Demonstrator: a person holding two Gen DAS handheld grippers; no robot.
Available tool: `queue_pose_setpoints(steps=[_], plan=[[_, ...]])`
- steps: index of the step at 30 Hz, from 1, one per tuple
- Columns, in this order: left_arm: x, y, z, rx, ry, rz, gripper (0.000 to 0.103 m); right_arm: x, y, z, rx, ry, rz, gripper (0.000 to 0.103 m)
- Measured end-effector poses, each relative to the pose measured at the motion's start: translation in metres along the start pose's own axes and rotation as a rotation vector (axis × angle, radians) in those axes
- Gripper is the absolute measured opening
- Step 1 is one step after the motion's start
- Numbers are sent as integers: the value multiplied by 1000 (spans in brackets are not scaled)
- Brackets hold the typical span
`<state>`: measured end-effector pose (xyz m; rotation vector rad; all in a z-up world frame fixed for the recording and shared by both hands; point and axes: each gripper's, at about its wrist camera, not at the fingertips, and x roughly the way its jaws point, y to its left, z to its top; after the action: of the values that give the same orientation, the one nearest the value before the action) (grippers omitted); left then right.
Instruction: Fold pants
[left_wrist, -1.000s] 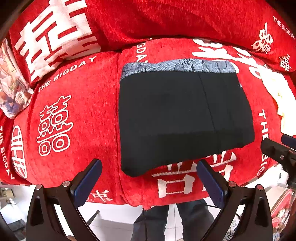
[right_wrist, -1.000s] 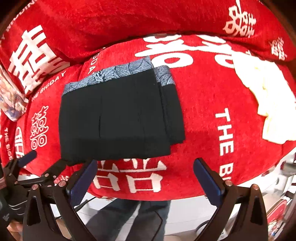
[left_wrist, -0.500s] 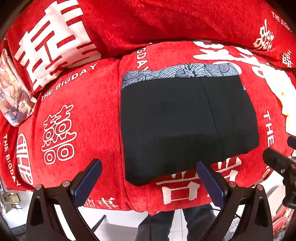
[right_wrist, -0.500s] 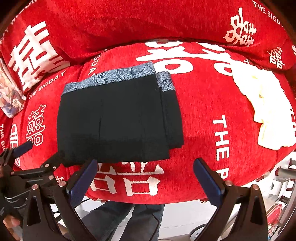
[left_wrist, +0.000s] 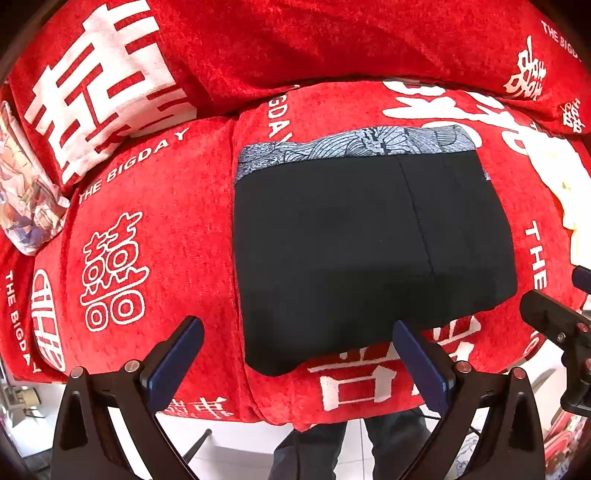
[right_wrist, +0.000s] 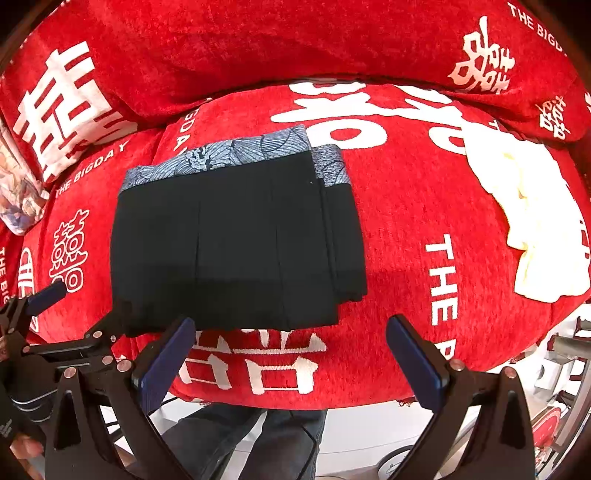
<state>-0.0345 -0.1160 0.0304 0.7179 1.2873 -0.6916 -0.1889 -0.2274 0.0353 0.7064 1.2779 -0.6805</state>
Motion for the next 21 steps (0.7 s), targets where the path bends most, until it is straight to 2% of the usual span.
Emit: queue_pose_setpoints(steps=[21], plan=[[6, 6, -3, -18, 24, -9, 102, 8, 9, 3, -26, 14, -2, 103]])
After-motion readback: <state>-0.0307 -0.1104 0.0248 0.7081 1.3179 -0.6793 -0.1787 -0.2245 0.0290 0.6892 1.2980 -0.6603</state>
